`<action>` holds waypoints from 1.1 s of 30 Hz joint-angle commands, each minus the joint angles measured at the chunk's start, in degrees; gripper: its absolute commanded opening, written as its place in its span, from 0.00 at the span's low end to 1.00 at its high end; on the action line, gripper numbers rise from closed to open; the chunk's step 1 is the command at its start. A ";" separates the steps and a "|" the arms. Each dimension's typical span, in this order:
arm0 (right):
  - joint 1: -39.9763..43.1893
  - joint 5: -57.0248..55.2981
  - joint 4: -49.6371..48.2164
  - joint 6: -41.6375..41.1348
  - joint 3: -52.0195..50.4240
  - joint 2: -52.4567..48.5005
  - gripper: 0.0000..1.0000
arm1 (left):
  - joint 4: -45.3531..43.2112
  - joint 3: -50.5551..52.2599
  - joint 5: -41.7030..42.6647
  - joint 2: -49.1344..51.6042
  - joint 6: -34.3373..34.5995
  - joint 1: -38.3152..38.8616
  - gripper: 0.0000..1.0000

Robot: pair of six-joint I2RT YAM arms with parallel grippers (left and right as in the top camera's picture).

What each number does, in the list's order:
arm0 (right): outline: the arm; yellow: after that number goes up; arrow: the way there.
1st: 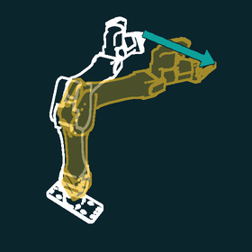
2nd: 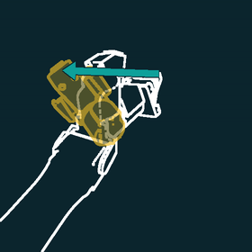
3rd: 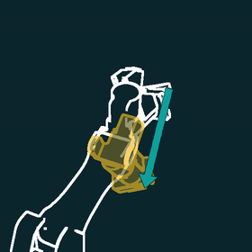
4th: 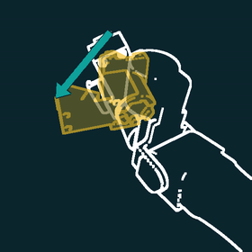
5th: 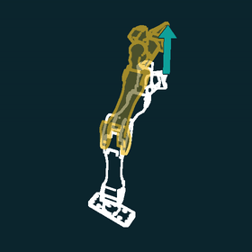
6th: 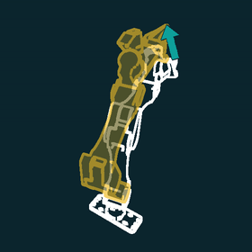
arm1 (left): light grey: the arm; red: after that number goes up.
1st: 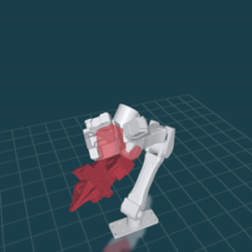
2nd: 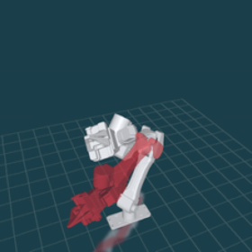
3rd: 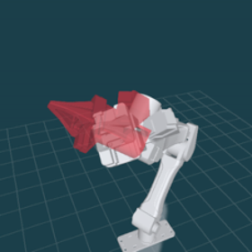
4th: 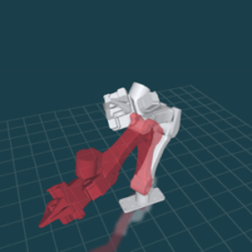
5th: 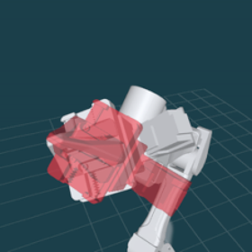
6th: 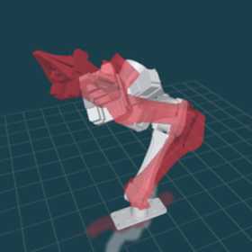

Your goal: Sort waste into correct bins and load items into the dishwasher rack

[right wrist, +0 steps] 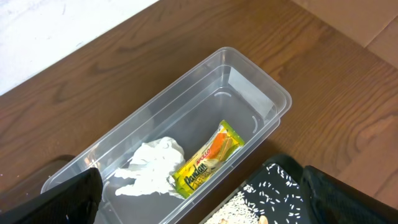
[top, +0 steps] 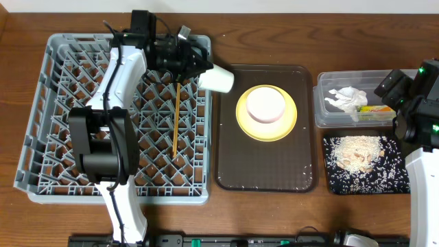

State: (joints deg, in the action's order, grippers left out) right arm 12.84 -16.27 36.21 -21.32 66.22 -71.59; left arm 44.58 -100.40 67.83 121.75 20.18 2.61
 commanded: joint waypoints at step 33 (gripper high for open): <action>0.26 -0.17 0.04 0.20 0.42 0.35 0.99 | 1.92 6.45 -26.18 0.72 -1.51 -4.74 0.11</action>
State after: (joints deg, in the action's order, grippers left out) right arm 12.84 -16.27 36.18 -21.32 66.22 -71.59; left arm 44.77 -96.90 57.93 118.80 20.08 -3.25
